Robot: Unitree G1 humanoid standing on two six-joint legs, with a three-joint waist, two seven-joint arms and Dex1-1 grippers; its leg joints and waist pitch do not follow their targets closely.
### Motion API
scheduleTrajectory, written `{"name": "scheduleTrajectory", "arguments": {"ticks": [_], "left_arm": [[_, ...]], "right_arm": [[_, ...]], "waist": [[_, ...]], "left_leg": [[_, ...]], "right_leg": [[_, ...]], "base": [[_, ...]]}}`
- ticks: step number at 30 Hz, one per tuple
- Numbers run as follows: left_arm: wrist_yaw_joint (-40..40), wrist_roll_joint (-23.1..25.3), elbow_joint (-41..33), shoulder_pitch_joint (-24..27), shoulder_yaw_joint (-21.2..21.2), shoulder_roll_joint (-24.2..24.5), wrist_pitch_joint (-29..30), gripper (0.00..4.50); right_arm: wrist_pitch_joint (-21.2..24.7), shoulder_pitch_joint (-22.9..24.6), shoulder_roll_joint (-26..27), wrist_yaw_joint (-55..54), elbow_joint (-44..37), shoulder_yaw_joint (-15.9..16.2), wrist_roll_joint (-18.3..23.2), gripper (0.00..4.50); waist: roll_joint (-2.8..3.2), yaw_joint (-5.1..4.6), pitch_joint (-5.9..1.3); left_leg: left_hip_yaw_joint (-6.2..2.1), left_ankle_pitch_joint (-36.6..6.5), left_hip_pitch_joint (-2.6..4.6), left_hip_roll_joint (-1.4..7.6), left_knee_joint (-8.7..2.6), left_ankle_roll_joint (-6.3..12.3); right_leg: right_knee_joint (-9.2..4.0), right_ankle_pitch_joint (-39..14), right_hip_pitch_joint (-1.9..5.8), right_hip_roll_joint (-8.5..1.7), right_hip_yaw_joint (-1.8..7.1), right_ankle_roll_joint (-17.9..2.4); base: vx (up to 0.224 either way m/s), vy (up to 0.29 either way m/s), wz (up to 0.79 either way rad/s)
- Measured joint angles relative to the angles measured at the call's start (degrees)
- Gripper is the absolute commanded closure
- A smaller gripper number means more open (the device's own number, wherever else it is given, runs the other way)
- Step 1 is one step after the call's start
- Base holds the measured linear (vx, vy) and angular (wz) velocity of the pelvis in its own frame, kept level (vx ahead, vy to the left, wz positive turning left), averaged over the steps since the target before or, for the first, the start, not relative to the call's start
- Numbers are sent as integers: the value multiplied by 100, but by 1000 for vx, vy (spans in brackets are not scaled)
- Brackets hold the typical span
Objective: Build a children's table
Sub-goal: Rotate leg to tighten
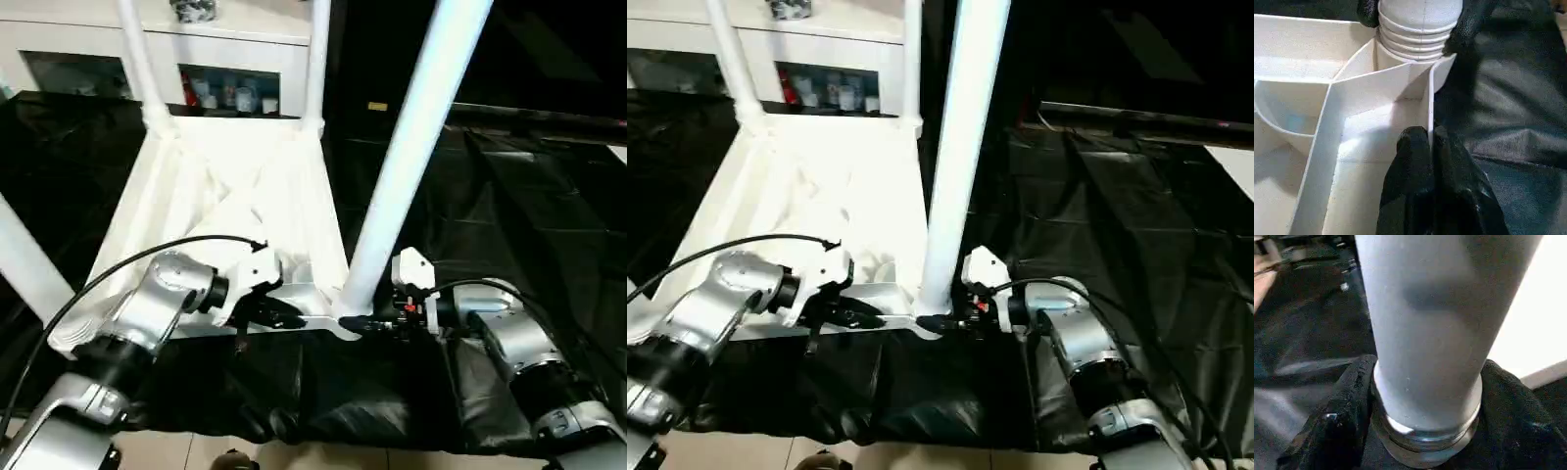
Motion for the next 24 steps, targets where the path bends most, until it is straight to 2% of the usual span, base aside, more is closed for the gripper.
{"name": "scheduleTrajectory", "arguments": {"ticks": [4, 8, 12, 13, 14, 15, 19, 20, 24], "left_arm": [[864, 138, -74, 43, 145, -399, 325, 450], [1630, 323, -241, 91, 248, -774, 775, 450], [2166, 490, -536, 241, 304, -1087, 1158, 450], [2226, 514, -630, 295, 300, -1126, 1234, 450], [2282, 526, -750, 361, 291, -1144, 1292, 450], [2291, 526, -821, 399, 285, -1145, 1325, 450], [2294, 529, -1012, 493, 268, -1145, 1395, 450], [2262, 529, -1057, 510, 251, -1127, 1399, 450], [2002, 522, -1248, 566, 172, -970, 1392, 450]], "right_arm": [[-9, 110, 269, -1063, 76, -255, -89, 178], [-17, 210, 763, -2380, 106, -479, -255, 178], [33, 360, 1178, -3226, -32, -681, -373, 178], [26, 385, 1211, -3297, -67, -681, -402, 144], [11, 430, 1221, -3328, -128, -681, -439, 144], [11, 468, 1222, -3328, -187, -681, -454, 109], [50, 599, 1220, -3237, -400, -677, -386, 96], [65, 602, 1179, -3167, -430, -673, -367, 67], [151, 604, 772, -2400, -583, -566, -311, 58]], "waist": [[3, -19, -1], [1, -157, -2], [23, -211, -15], [33, -221, -21], [39, -227, -24], [41, -229, -26], [51, -250, -32], [51, -257, -32], [48, -260, -30]], "left_leg": [[9, 0, 19, 0, -9, -1], [17, 0, 54, -3, -26, -2], [25, -1, 66, -6, -36, -3], [27, -1, 65, -7, -41, -2], [31, -1, 67, -9, -54, -2], [34, -1, 66, -9, -64, -2], [52, -3, 64, -9, -87, 3], [56, -6, 61, -9, -87, 8], [66, -15, 46, -8, -89, 21]], "right_leg": [[-1, 16, 1, -1, 9, 4], [-6, 17, 17, -1, 19, 7], [-17, 7, 27, 0, 28, 24], [-25, 6, 27, 0, 30, 25], [-39, 6, 31, 0, 30, 25], [-49, 6, 31, 0, 30, 25], [-83, 7, 31, 0, 31, 27], [-87, 7, 30, 0, 32, 27], [-105, 6, 23, 0, 32, 29]], "base": [[0, 0, 0], [0, 0, 0], [0, 0, 0], [0, 0, 0], [0, 0, 0], [0, 0, 0], [0, 0, 0], [0, 0, 0], [0, 0, 0]]}}
